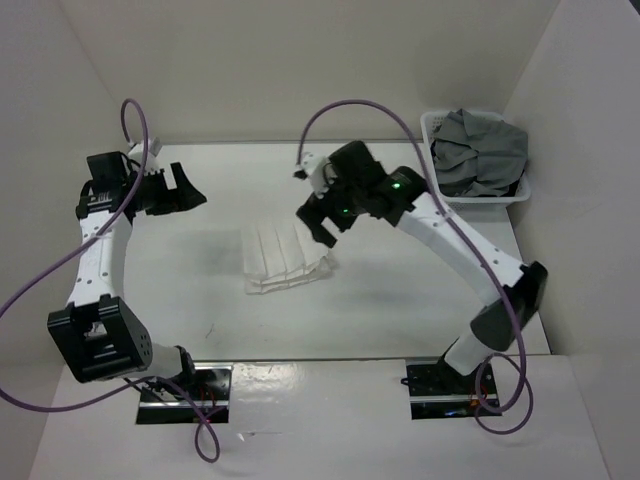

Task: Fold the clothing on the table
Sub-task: Fold the skirt

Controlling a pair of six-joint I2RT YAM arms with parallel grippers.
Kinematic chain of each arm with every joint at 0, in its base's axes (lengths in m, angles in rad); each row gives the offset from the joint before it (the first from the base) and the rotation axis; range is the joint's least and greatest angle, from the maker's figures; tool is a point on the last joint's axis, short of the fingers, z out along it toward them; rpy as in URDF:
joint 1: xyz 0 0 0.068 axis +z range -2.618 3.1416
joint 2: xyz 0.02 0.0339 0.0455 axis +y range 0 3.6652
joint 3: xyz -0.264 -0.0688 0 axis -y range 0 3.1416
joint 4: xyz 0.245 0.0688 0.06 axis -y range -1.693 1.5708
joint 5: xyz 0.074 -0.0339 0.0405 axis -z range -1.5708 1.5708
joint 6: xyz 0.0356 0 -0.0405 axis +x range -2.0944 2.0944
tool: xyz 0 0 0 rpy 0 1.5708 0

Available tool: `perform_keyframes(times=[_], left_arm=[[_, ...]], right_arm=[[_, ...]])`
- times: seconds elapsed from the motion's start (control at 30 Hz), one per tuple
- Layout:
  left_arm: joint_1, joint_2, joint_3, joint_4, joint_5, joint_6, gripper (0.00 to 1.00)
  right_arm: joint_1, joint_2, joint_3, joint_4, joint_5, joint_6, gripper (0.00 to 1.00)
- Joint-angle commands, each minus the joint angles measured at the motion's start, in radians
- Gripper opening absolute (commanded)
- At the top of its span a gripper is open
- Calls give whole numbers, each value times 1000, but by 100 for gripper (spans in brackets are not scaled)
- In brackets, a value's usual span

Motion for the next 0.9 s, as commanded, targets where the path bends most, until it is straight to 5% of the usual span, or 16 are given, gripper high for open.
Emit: perform_keyframes(times=[0.0,0.13,0.53,0.87], left_arm=[[-9,-36,16,-86,123,42,98],[1,-84,-4,-155,206,131,100],[11,-505,-206,-92,-245,120,100],[94,-637,-271,-74,-311,142,100]], right_arm=[[-189,-146,-230,230,82,1,99],[-425,-265,-399,292,0,53,99],[-834,-634,-723,407,3,162,99],[-921,-686,-794,390,80,151,99]])
